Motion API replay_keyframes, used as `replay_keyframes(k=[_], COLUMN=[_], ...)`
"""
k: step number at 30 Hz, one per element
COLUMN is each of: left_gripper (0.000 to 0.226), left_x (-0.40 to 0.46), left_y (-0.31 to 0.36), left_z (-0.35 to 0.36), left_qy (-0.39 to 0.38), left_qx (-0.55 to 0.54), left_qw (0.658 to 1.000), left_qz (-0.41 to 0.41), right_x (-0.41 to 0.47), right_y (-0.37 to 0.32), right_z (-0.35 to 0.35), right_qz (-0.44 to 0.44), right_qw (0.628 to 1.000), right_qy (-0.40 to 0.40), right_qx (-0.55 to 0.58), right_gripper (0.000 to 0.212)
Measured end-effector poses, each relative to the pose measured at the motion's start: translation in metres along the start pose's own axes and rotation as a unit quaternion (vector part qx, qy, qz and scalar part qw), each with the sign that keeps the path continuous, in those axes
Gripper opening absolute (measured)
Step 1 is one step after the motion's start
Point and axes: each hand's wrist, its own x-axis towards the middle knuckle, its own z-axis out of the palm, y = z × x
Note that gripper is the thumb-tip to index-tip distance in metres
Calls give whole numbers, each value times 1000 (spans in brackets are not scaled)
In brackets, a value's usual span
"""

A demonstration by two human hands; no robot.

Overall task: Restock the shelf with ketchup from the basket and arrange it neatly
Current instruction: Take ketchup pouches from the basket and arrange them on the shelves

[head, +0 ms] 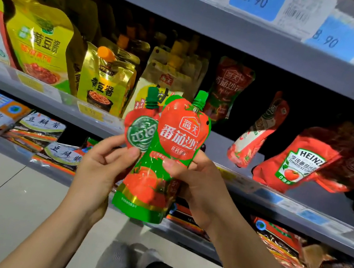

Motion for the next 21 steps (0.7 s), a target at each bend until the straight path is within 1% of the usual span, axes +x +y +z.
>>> replay_keyframes(k=[2, 4, 8, 10, 12, 14, 15, 18, 19, 21], left_gripper=[8, 13, 11, 8, 9, 12, 13, 13, 13, 12], left_x=[1, 0, 6, 8, 8, 6, 6, 5, 4, 4], left_y=[-3, -5, 1, 1, 0, 0, 0, -3, -3, -4], left_z=[-2, -2, -12, -17, -18, -15, -13, -8, -6, -4], left_qy=[29, 67, 123, 135, 134, 131, 129, 117, 115, 112], left_qx=[10, 24, 51, 73, 76, 70, 63, 51, 45, 34], left_qw=[1000, 997, 990, 987, 987, 988, 989, 991, 992, 993], left_qz=[-2, 5, 38, 49, 49, 43, 39, 24, 19, 12], right_x=[6, 13, 47, 75, 103, 125, 135, 156, 163, 174], right_y=[-4, -14, -47, -55, -57, -48, -42, -30, -31, -31], right_z=[3, 2, -18, -35, -49, -59, -63, -68, -69, -69], right_qz=[2, -24, -114, -122, -101, -109, -120, -105, -105, -118], right_qw=[1000, 998, 977, 960, 948, 941, 939, 945, 947, 944], right_qy=[17, 48, 178, 252, 301, 320, 323, 311, 302, 307], right_qx=[26, 39, 35, -9, -9, 17, 19, -4, 16, -25], right_gripper=[33, 28, 20, 22, 32, 51, 56, 54, 52, 50])
